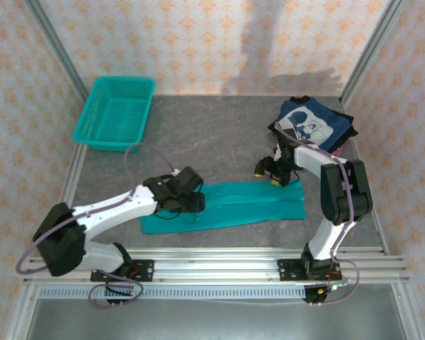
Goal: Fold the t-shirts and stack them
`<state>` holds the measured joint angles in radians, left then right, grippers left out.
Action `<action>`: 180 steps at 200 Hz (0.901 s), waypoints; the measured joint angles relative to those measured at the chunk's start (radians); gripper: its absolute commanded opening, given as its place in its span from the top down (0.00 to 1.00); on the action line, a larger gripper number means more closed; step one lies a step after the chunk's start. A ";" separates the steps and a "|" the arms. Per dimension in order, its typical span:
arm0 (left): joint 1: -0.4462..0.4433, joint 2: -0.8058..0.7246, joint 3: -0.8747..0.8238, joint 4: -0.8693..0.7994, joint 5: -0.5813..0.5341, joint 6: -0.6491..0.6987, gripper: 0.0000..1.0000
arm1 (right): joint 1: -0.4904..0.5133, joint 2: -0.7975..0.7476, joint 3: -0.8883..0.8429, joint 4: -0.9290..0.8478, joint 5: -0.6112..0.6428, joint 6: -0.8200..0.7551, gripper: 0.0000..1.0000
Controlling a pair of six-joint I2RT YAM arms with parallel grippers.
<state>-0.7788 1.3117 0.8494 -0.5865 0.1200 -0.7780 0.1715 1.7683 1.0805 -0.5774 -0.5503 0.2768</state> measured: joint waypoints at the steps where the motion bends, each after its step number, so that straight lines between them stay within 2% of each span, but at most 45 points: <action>1: 0.001 -0.003 -0.002 0.002 0.000 -0.001 0.33 | 0.000 0.000 0.000 0.000 0.000 0.000 0.29; 15: 0.031 -0.042 -0.018 0.003 0.002 -0.012 0.30 | 0.000 0.006 0.005 -0.002 0.000 -0.001 0.29; 31: 0.118 -0.048 -0.020 -0.019 -0.019 -0.037 0.30 | 0.000 0.014 0.015 -0.005 -0.002 -0.001 0.29; 51: 0.235 -0.007 -0.013 -0.071 -0.057 -0.052 0.30 | 0.000 0.021 0.021 -0.005 -0.005 -0.001 0.29; 69: 0.282 0.059 0.007 -0.100 -0.060 -0.051 0.34 | 0.000 0.025 0.027 -0.006 -0.008 -0.001 0.29; 98: 0.296 0.169 0.079 -0.151 -0.058 -0.049 0.45 | 0.003 0.030 0.032 -0.005 -0.008 -0.002 0.29; 133: 0.296 0.222 0.097 -0.165 -0.058 -0.063 0.48 | 0.003 0.030 0.032 -0.005 -0.011 -0.002 0.29; 163: 0.296 0.277 0.138 -0.170 -0.058 -0.065 0.61 | 0.003 0.030 0.032 -0.005 -0.011 -0.002 0.29; 180: 0.296 0.312 0.162 -0.175 -0.058 -0.068 0.73 | 0.003 0.030 0.032 -0.005 -0.012 -0.005 0.30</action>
<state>-0.4831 1.6234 1.0111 -0.7612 0.0616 -0.8455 0.1741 1.7981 1.1130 -0.5819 -0.5621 0.2714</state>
